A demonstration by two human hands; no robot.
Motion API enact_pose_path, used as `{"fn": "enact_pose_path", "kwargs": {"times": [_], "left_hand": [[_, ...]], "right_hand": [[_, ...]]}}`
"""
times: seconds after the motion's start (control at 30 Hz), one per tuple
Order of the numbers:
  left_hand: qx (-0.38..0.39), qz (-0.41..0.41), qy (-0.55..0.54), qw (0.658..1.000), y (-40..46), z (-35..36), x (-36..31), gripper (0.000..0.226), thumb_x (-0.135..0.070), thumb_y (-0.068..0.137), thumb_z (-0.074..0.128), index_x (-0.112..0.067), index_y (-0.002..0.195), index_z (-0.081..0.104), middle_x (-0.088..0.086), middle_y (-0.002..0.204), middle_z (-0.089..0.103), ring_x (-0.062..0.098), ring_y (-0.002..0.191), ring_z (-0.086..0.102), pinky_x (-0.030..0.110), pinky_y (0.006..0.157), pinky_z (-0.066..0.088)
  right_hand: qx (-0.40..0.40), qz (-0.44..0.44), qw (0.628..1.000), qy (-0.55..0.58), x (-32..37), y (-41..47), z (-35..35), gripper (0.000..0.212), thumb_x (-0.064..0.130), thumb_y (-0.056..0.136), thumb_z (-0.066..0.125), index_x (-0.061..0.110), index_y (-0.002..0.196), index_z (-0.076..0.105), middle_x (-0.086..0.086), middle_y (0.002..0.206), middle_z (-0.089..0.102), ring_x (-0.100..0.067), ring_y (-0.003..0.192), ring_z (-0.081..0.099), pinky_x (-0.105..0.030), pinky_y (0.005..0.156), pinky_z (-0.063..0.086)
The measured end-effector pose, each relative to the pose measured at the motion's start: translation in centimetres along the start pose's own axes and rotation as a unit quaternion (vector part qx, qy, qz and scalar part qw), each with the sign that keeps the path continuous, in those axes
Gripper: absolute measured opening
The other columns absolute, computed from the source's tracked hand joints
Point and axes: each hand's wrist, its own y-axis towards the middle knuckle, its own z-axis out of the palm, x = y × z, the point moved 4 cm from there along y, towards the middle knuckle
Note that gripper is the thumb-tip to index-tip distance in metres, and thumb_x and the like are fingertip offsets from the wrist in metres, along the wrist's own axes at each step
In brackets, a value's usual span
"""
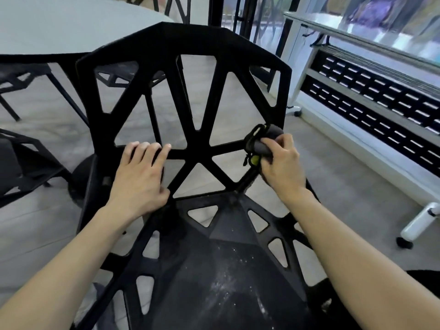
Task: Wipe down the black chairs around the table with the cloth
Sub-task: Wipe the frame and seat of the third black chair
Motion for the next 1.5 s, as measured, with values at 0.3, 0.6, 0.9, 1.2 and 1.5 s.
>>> {"fn": "enact_pose_path", "kwargs": {"times": [0.3,0.6,0.9,1.2,1.5], "left_hand": [[0.016,-0.013,0.010,1.000,0.2,0.1,-0.1,0.112,-0.043,0.063,0.074,-0.006,0.163,0.039,0.015,0.151,0.046,0.040,0.145,0.039,0.055,0.132,0.014],[0.026,-0.021,0.012,0.999,0.5,0.9,-0.3,0.118,-0.050,0.063,0.077,-0.007,0.164,0.033,0.013,0.154,0.040,0.038,0.153,0.031,0.059,0.133,0.008],[0.089,-0.025,-0.062,0.994,-0.6,-0.9,-0.7,0.099,-0.043,0.088,0.068,-0.016,0.171,0.022,0.010,0.179,0.015,0.025,0.168,0.002,0.048,0.136,0.001],[0.129,-0.063,-0.443,0.885,-7.7,-4.8,-5.8,0.040,-0.024,0.090,0.083,-0.038,0.126,0.073,-0.014,0.121,0.076,0.004,0.116,0.069,0.032,0.099,0.054],[0.108,-0.175,-0.563,0.801,-9.6,-7.6,-6.2,0.008,-0.030,0.101,0.077,-0.022,0.101,0.080,-0.002,0.096,0.082,0.014,0.091,0.079,0.027,0.074,0.060]], "right_hand": [[0.127,0.062,0.988,0.056,4.2,-4.5,3.9,0.043,0.015,0.096,0.065,0.019,0.140,0.064,-0.010,0.134,0.048,-0.039,0.105,0.064,-0.045,0.092,0.055],[0.218,0.077,0.972,-0.049,1.1,-7.9,6.9,0.034,0.010,0.097,0.062,0.013,0.131,0.061,-0.018,0.140,0.048,-0.045,0.110,0.062,-0.048,0.091,0.052],[0.231,0.162,0.952,0.119,1.1,-7.3,1.9,0.058,0.025,0.080,0.086,0.030,0.134,0.064,0.001,0.120,0.071,-0.023,0.107,0.066,-0.027,0.076,0.048],[0.403,0.010,0.855,0.326,8.0,-9.9,-2.2,0.056,0.017,0.068,0.100,0.038,0.113,0.074,0.010,0.107,0.078,-0.007,0.102,0.073,-0.031,0.091,0.061],[0.527,0.095,0.790,0.299,5.7,-13.3,-3.3,0.082,0.059,0.059,0.100,0.032,0.130,0.068,0.005,0.115,0.080,-0.017,0.106,0.077,-0.045,0.102,0.060]]}}
